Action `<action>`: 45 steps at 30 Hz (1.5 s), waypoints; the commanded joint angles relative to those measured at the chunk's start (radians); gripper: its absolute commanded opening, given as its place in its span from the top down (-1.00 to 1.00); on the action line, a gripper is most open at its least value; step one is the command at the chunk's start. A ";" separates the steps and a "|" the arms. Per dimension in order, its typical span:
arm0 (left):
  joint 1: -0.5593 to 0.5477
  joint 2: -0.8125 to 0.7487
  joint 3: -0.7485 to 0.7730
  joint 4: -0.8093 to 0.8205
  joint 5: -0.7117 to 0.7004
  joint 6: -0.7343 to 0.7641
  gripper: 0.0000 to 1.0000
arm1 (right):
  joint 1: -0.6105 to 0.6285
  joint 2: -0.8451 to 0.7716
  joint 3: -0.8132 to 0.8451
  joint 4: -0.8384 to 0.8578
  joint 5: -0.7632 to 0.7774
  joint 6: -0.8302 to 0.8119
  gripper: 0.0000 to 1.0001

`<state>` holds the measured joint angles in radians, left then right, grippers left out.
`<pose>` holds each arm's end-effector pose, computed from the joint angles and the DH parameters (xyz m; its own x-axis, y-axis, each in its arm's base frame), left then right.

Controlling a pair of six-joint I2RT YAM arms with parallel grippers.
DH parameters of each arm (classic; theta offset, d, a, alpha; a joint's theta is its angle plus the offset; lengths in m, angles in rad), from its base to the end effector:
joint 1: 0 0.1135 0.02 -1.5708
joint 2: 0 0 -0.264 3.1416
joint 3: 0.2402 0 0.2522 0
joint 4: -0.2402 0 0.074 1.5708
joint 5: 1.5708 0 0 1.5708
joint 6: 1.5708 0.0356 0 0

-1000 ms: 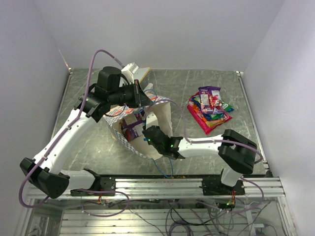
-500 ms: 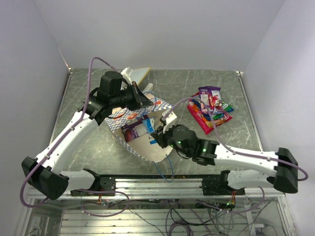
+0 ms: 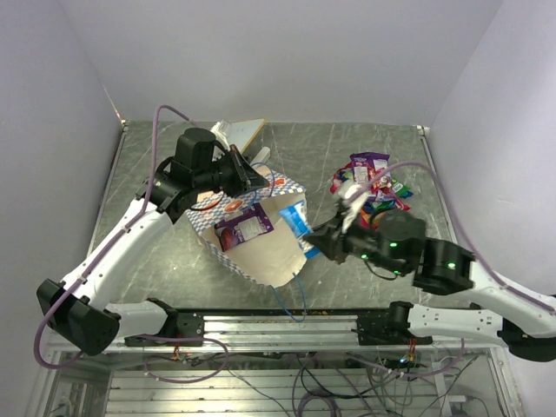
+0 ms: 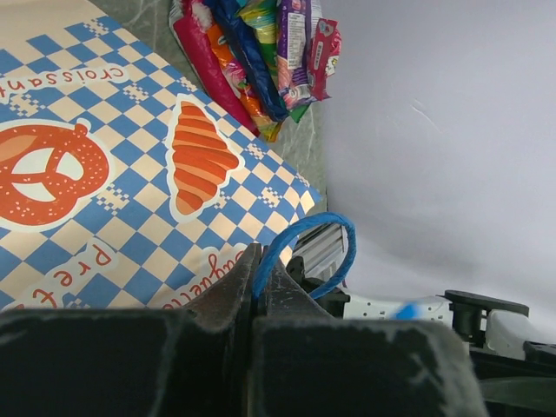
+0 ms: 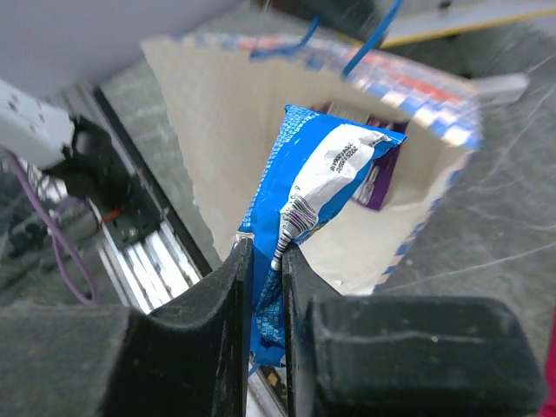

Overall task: Take the snacks out of the paper bag
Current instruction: Place the snack at the center of the board.

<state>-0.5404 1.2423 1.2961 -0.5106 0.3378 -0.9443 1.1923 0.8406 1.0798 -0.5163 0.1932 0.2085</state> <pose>0.2278 -0.1504 0.3890 -0.8216 -0.3984 -0.4078 0.1278 0.5685 -0.8127 0.0701 0.1577 0.3967 -0.2735 -0.1381 -0.9519 -0.8045 0.5753 0.1477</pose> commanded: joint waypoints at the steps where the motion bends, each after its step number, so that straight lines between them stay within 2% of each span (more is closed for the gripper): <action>1: -0.003 -0.049 -0.030 -0.001 -0.022 -0.036 0.86 | 0.001 -0.062 0.120 -0.128 0.132 0.016 1.00; 7: -0.003 -0.102 -0.042 -0.071 -0.024 -0.036 0.86 | 0.001 0.041 0.232 -0.273 0.504 0.103 1.00; 11: -0.002 -0.144 -0.050 -0.118 -0.021 -0.029 0.86 | -0.029 0.168 0.268 -0.323 0.561 0.092 1.00; 14: -0.003 -0.159 -0.072 -0.138 0.014 -0.028 0.86 | -0.116 0.209 0.249 -0.253 0.487 0.087 1.00; 19: -0.008 -0.194 -0.105 -0.142 0.012 -0.041 0.86 | -0.368 0.266 0.192 -0.094 0.160 0.051 1.00; 22: -0.013 -0.234 -0.112 -0.126 -0.004 -0.071 0.86 | -0.521 0.375 0.224 -0.079 -0.029 0.043 1.00; 27: -0.036 -0.280 -0.140 -0.113 -0.018 -0.127 0.86 | -0.687 0.538 0.289 -0.088 -0.234 0.025 1.00; 29: -0.051 -0.293 -0.142 -0.126 -0.036 -0.138 0.86 | -0.745 0.604 0.300 -0.110 -0.258 0.003 1.00; 33: -0.058 -0.297 -0.134 -0.157 -0.044 -0.142 0.86 | -0.785 0.718 0.250 -0.112 -0.276 -0.037 1.00; 38: -0.057 -0.272 -0.110 -0.206 -0.031 -0.116 0.86 | -0.794 0.754 0.103 -0.010 -0.288 -0.055 1.00; 45: -0.057 -0.243 -0.121 -0.175 0.003 -0.058 0.86 | -0.795 0.808 0.028 0.024 -0.228 -0.055 1.00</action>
<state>-0.5930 0.9916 1.1637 -0.6949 0.3180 -1.0618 0.4004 1.6299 1.1198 -0.5537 -0.0628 0.1764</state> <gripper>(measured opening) 0.073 0.143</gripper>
